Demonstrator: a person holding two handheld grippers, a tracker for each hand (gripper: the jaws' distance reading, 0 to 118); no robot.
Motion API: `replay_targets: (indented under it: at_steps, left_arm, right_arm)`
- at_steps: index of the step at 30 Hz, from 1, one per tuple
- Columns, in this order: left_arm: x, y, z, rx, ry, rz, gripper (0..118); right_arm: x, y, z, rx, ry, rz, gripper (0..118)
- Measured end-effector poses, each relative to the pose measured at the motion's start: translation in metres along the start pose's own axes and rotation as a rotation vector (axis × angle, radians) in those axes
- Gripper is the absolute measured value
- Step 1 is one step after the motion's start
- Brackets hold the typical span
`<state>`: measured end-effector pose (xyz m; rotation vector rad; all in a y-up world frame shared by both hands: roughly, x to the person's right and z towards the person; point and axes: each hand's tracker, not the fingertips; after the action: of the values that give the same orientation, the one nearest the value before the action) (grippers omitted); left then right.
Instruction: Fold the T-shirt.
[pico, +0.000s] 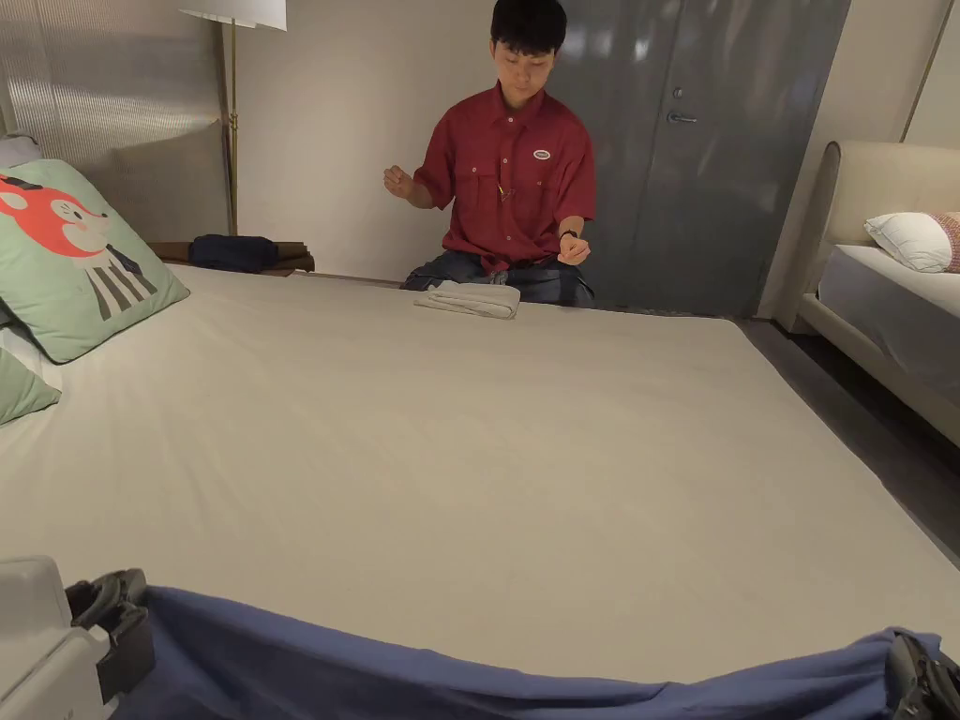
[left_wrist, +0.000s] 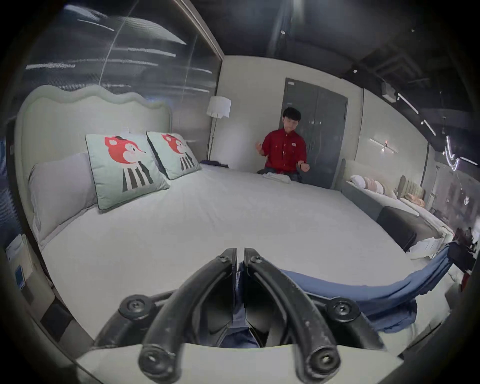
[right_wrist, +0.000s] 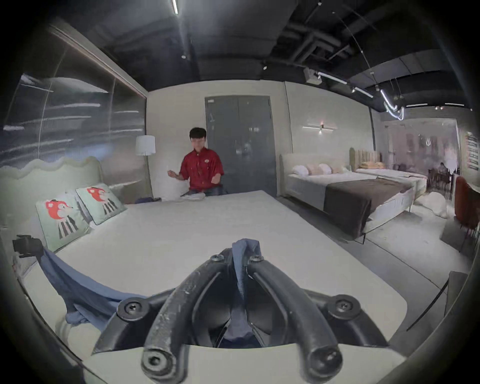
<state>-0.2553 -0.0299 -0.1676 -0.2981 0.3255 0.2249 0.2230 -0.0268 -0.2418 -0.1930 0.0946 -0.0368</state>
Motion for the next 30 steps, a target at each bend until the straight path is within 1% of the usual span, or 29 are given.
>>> replay_targets:
  at_steps: [4, 6, 9, 11, 13, 15, 17, 19, 22, 24, 26, 30]
  left_arm:
    - [0.001, 0.033, -0.004, 0.044, -0.024, 0.035, 1]
    - [0.005, 0.06, -0.008, 0.09, -0.039, 0.021, 1]
    - [0.014, 0.105, -0.014, 0.168, -0.054, -0.004, 1]
    - [0.02, 0.134, -0.021, 0.22, -0.07, -0.016, 1]
    - [0.026, 0.165, -0.032, 0.232, -0.081, -0.028, 1]
    - [0.035, 0.197, -0.044, 0.258, -0.093, -0.062, 1]
    - [0.04, 0.226, -0.057, 0.263, -0.09, -0.066, 1]
    - [0.043, 0.255, -0.072, 0.271, -0.1, -0.06, 1]
    - [0.048, 0.298, -0.097, 0.292, -0.101, -0.046, 1]
    - [0.053, 0.323, -0.117, 0.322, -0.086, -0.063, 1]
    - [0.058, 0.345, -0.139, 0.329, -0.062, -0.082, 1]
    - [0.067, 0.382, -0.185, 0.332, -0.048, -0.094, 1]
  right_arm:
    - [-0.001, 0.034, -0.005, 0.07, 0.013, -0.004, 2]
    - [-0.004, 0.061, -0.009, 0.125, 0.016, 0.006, 2]
    - [-0.007, 0.102, -0.019, 0.209, 0.033, -0.009, 2]
    - [-0.01, 0.131, -0.032, 0.229, 0.038, -0.013, 2]
    - [-0.012, 0.16, -0.045, 0.258, 0.053, -0.025, 2]
    - [-0.015, 0.191, -0.063, 0.267, 0.073, -0.022, 2]
    - [-0.022, 0.218, -0.076, 0.288, 0.068, -0.004, 2]
    - [-0.025, 0.246, -0.094, 0.308, 0.079, -0.013, 2]
    - [-0.035, 0.288, -0.126, 0.323, 0.075, 0.004, 2]
    - [-0.04, 0.315, -0.155, 0.322, 0.083, -0.008, 2]
    - [-0.048, 0.337, -0.183, 0.322, 0.048, 0.024, 2]
    - [-0.061, 0.375, -0.236, 0.337, 0.036, 0.013, 2]
